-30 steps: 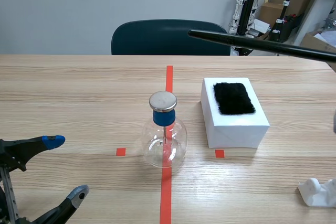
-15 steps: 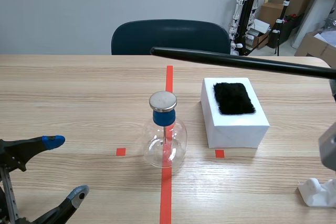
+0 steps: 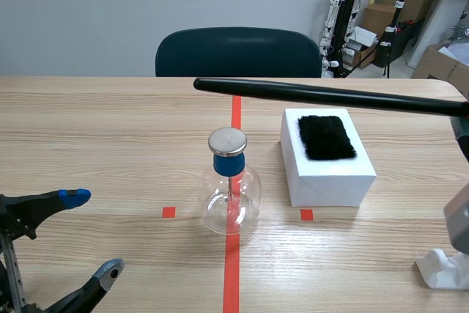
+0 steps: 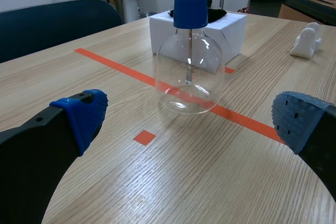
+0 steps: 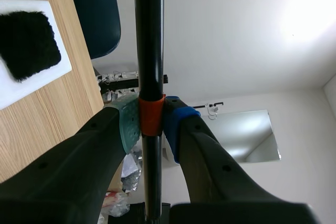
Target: Do the electroscope experiment. rub the rod on the fur
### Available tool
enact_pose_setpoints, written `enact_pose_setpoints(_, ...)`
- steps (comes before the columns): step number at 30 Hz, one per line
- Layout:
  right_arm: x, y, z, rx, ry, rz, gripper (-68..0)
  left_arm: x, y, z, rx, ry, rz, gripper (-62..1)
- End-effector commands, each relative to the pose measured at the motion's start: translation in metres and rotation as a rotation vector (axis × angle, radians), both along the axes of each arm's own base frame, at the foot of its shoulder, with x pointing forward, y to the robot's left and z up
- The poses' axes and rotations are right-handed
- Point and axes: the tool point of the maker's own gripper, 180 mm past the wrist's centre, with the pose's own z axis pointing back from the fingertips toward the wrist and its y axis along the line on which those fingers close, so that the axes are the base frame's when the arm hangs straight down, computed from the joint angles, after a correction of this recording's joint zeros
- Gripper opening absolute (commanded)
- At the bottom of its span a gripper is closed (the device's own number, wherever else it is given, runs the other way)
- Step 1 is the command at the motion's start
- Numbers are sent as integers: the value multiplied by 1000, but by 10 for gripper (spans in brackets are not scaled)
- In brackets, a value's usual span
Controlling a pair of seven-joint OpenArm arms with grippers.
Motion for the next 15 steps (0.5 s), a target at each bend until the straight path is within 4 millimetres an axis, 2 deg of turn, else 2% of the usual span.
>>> enact_pose_setpoints(1,1,1,9,1,-30,9,-677,4,3,8,-17,-28,7,14)
enact_pose_setpoints(15,1,2,9,2,-31,16,-677,4,3,8,-17,-28,7,14)
